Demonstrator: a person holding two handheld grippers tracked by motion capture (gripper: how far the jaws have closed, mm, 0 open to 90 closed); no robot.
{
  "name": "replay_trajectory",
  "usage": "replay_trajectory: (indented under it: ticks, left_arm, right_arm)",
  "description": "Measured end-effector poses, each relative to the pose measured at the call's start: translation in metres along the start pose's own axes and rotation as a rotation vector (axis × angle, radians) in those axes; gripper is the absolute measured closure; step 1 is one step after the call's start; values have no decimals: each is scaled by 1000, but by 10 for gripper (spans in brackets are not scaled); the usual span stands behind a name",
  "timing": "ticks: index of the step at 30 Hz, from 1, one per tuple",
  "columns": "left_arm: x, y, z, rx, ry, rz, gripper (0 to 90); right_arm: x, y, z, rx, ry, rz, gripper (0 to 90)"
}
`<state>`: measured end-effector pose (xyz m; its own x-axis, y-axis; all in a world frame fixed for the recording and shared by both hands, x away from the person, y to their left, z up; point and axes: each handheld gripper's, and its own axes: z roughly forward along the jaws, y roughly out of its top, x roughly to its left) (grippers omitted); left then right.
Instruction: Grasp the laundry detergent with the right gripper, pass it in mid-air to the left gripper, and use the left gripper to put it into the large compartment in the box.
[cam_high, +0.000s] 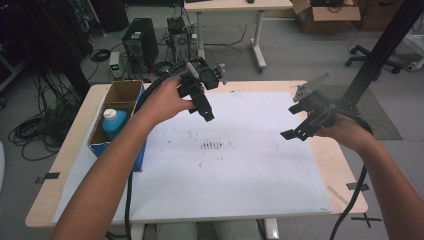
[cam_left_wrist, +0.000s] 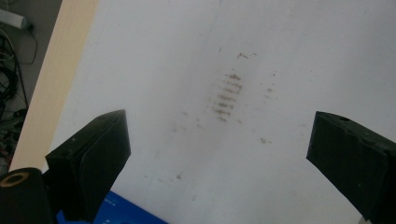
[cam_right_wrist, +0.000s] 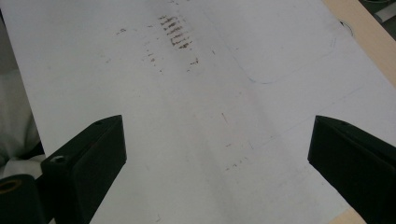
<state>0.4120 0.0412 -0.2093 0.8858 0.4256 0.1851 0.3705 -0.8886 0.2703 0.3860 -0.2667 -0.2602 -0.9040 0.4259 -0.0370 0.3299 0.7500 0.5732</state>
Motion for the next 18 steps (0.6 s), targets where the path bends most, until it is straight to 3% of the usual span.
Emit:
replay_trajectory:
  ticks: [18]
  left_arm:
    - [-1, 5, 1, -5, -2, 2, 67]
  right_arm:
    - [0, -5, 0, 2, -4, 1, 40]
